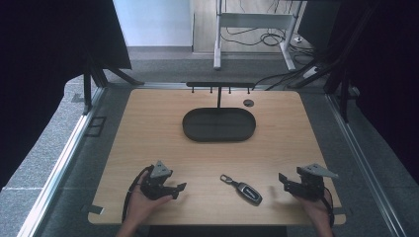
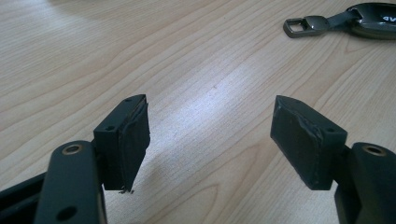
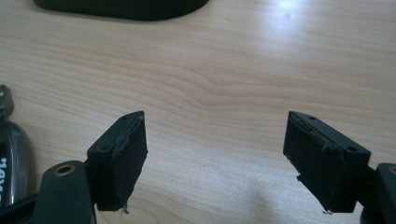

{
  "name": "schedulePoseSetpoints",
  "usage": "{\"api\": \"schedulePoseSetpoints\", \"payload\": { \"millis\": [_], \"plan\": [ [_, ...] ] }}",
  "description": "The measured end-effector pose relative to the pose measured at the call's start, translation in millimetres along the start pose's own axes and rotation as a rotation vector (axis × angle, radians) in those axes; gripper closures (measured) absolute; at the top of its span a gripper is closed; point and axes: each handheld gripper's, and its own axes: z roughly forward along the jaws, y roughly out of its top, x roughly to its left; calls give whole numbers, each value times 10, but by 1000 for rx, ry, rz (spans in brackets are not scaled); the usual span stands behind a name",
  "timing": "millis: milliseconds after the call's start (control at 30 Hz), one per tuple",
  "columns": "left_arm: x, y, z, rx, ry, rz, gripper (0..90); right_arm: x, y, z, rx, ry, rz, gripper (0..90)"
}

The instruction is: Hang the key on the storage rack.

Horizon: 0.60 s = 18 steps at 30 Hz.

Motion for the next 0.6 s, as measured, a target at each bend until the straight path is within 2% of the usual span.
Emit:
{"api": "schedulePoseSetpoints", "payload": {
  "millis": [267,500,533,600],
  "plan": [
    [-20,-4,22,6,-1,8,290,-32,47,-124,-42,26,16,264],
    [-6,-11,36,12,3,5,290,-66,52,-137,-37,44,49,272],
    [-2,-13,36,12,3,3,290,-69,57,-137,-28,58,59,272],
    [8,-14,38,11,4,3,290,-55,63,-130,-28,68,54,274]
  ]
}}
